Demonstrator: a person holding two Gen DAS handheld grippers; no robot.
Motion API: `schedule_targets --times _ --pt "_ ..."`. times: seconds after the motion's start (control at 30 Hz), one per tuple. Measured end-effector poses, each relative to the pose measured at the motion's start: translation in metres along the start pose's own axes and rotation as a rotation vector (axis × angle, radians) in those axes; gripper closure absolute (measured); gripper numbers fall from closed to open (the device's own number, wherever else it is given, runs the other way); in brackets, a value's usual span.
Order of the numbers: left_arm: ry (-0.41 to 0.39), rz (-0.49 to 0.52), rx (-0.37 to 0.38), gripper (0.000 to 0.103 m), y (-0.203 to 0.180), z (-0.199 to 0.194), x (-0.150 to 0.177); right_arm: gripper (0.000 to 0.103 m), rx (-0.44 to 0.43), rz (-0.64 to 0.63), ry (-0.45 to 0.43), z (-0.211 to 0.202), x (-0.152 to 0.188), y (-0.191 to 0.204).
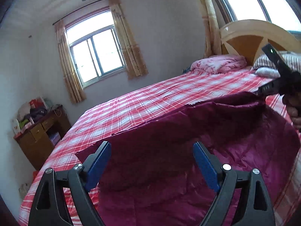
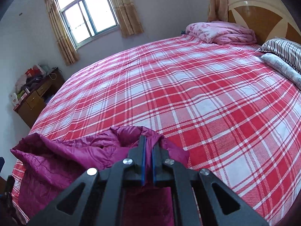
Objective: Fold large clothes
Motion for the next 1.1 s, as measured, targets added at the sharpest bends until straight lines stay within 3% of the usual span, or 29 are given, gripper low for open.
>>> schedule_targets --times 0.1,0.13,0.17,0.2,0.23,0.37,0.5,0.63,0.73,0.8,1.1 --pt "0.034 0.038 -0.058 0.014 -0.007 0.031 0.012 0.089 0.027 0.015 -0.006 0.002 0.001 -0.003" --pt "0.063 0.024 -0.074 0.014 -0.004 0.042 0.017 0.067 0.043 0.027 -0.019 -0.001 0.001 -0.005" --pt "0.100 -0.003 -0.096 0.014 0.001 0.055 0.023 0.030 0.072 0.043 -0.039 -0.007 0.000 -0.007" --pt "0.128 -0.033 -0.107 0.014 0.007 0.063 0.028 0.018 0.090 0.056 -0.072 -0.015 -0.002 -0.007" --pt "0.154 -0.065 -0.114 0.014 0.011 0.069 0.032 0.013 0.087 0.055 -0.117 -0.025 -0.004 -0.003" --pt "0.228 -0.158 -0.118 0.014 0.025 0.084 0.040 0.015 0.036 -0.071 -0.146 -0.039 -0.009 0.046" --pt "0.168 -0.212 -0.111 0.014 0.034 0.076 0.007 0.021 -0.027 -0.180 -0.097 -0.018 -0.006 0.100" --pt "0.146 -0.165 -0.120 0.013 0.029 0.088 -0.006 0.022 -0.022 -0.245 -0.017 0.020 0.007 0.127" --pt "0.220 -0.109 -0.149 0.013 0.025 0.116 0.010 0.022 0.020 -0.275 0.026 0.043 0.015 0.126" --pt "0.282 -0.133 -0.153 0.013 0.028 0.133 0.023 0.022 0.029 -0.263 0.056 0.054 0.019 0.118" --pt "0.353 -0.213 -0.118 0.010 0.030 0.152 0.048 0.022 0.035 -0.227 0.092 0.067 0.031 0.110"
Point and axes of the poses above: each gripper's, at about its wrist camera, not at the fingertips, and z roughly the way its jaws point, y to its left, x to its underside, the point moved 7 cm from there along z, roughly the way its jaws point, and after that the axes turned 13 degrees about -z, right-handed, at the moved point
